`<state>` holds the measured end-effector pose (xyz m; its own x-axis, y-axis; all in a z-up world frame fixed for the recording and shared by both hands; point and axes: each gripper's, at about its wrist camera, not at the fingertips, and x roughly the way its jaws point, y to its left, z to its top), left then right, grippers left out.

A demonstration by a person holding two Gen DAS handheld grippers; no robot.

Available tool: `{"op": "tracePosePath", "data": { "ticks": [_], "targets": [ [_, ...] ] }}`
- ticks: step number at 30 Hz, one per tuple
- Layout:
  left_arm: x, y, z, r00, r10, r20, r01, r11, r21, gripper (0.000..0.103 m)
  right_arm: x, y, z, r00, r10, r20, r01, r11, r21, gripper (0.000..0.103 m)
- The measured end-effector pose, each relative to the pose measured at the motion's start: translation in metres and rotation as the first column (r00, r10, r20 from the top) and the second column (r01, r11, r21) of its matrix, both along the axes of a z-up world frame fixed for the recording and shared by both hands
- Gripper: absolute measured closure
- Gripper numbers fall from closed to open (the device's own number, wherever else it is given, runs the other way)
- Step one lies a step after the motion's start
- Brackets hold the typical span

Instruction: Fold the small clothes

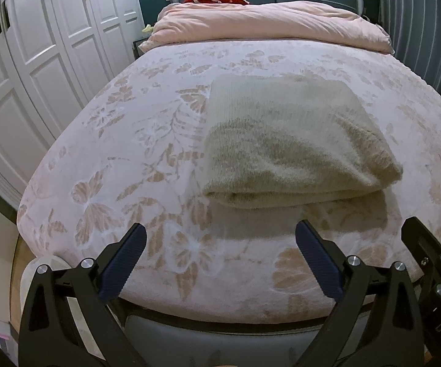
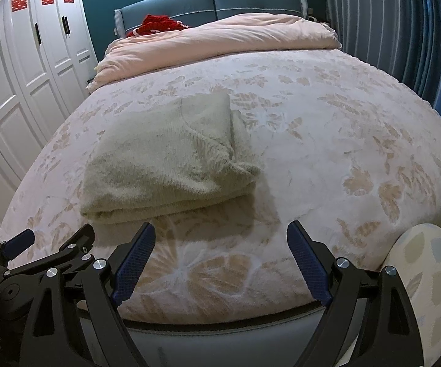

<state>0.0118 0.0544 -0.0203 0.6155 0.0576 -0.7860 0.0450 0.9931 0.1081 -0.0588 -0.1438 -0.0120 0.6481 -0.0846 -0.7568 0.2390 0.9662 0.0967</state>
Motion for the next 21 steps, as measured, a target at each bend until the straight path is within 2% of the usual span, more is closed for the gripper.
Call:
{"op": "tracePosePath", "data": {
  "ticks": [9, 15, 21],
  "targets": [
    [0.002, 0.007, -0.004, 1.000, 0.001, -0.011, -0.001, 0.999, -0.049, 0.010, -0.001, 0.013, -0.005, 1.000, -0.001, -0.015, 0.001, 1.000, -0.005, 0.017],
    [0.002, 0.006, -0.003, 1.000, 0.004, -0.002, -0.004, 1.000, -0.018, 0.011, 0.000, 0.016, -0.007, 1.000, -0.004, -0.024, 0.004, 1.000, -0.017, 0.017],
    [0.000, 0.005, -0.003, 1.000, 0.005, 0.007, -0.005, 1.000, -0.018, 0.013, 0.000, 0.015, -0.007, 1.000, -0.004, -0.024, 0.004, 1.000, -0.013, 0.017]
  ]
}}
